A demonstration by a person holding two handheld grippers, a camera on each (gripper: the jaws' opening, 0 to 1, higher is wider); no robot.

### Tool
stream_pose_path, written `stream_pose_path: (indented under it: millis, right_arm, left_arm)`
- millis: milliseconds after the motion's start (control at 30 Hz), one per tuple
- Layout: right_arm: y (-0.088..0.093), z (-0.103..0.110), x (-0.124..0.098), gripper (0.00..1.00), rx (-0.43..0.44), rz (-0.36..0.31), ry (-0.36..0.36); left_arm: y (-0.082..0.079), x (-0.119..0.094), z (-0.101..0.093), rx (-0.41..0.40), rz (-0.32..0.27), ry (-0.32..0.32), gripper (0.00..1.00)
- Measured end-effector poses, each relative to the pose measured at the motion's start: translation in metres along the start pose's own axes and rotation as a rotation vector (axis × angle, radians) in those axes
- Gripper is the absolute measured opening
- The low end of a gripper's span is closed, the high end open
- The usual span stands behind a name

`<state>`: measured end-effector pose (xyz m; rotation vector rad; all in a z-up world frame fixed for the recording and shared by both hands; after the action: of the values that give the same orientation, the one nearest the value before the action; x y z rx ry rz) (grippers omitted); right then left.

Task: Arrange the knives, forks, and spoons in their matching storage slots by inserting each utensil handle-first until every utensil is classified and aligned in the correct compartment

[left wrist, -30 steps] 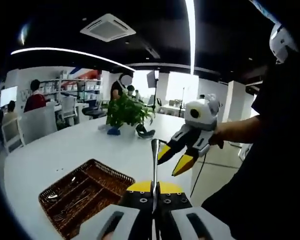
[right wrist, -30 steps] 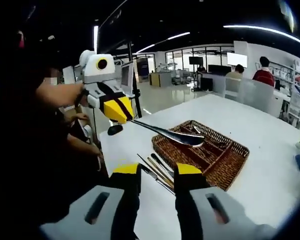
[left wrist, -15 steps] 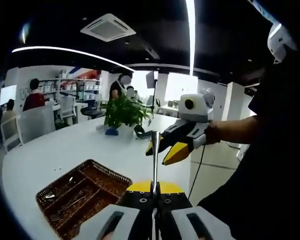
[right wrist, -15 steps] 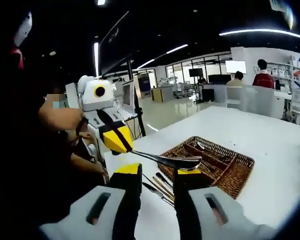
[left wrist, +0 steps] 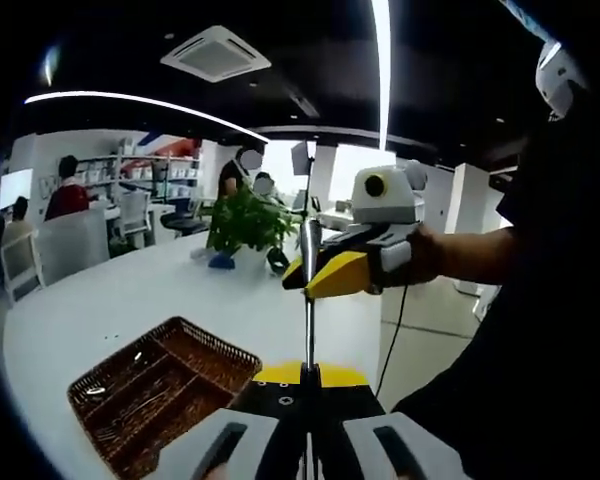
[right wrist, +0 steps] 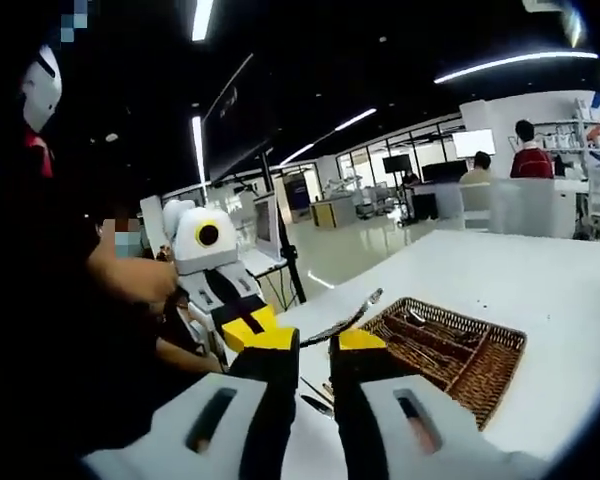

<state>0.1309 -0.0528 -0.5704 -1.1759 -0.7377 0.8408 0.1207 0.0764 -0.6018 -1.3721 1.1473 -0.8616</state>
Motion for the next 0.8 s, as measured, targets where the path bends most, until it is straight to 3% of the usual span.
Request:
stream_pose_path:
  millis: [167,267,367,500,567,600,667,733,800]
  right_arm:
    - [-0.006,0.012,0.007,0.04,0.001,-0.03,-0.045]
    - [-0.005,0.021,0.01,0.0,-0.008,0.0,-0.087]
    - [-0.006,0.022,0.012,0.0,-0.044,0.024,-0.089]
    - [-0.006,0.021,0.009,0.0,-0.024,0.024,-0.096]
    - [-0.004,0.02,0.007,0.0,-0.05,0.036,-0.088]
    - [0.0,0.019,0.005,0.0,-0.071,0.069,-0.084]
    - [0.001,0.019,0.005,0.0,-0.08,0.066,-0.08]
    - [0.002,0.019,0.004,0.0,-0.075,0.07,-0.083]
    - [0.004,0.019,0.005,0.0,-0.092,0.092,-0.083]
  left_arm:
    - [0.0,0.005,-0.006,0.011,0.007,0.0,0.0]
    - [0.001,0.01,-0.009,0.03,0.018,0.007,0.0]
    - [0.004,0.01,-0.011,0.054,0.025,0.016,0.0]
    - [0.002,0.005,-0.011,0.044,0.018,0.018,0.0]
    - [-0.005,0.002,-0.007,0.051,-0.008,0.003,0.01]
    - [-0.009,0.001,-0.005,0.051,-0.025,-0.012,0.06]
    - [-0.018,-0.004,0.001,0.056,-0.051,-0.025,0.14]
    - [-0.026,-0.007,0.004,0.057,-0.062,-0.039,0.14]
    - [-0.042,-0.007,0.0,0.056,-0.111,-0.015,0.15]
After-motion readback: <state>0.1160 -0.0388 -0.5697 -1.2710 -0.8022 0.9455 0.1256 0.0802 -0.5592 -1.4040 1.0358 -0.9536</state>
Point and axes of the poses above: the point that each gripper's makers call its tool centre point, and the gripper's own axes: x roughly forward along the fingers, z roughly to its left, y roughly out of its underside, the point moved 6 cm from there along -x, roughly backward along the fingers, and after that the axes turned 14 degrees about -z, right-handed, at the moved point
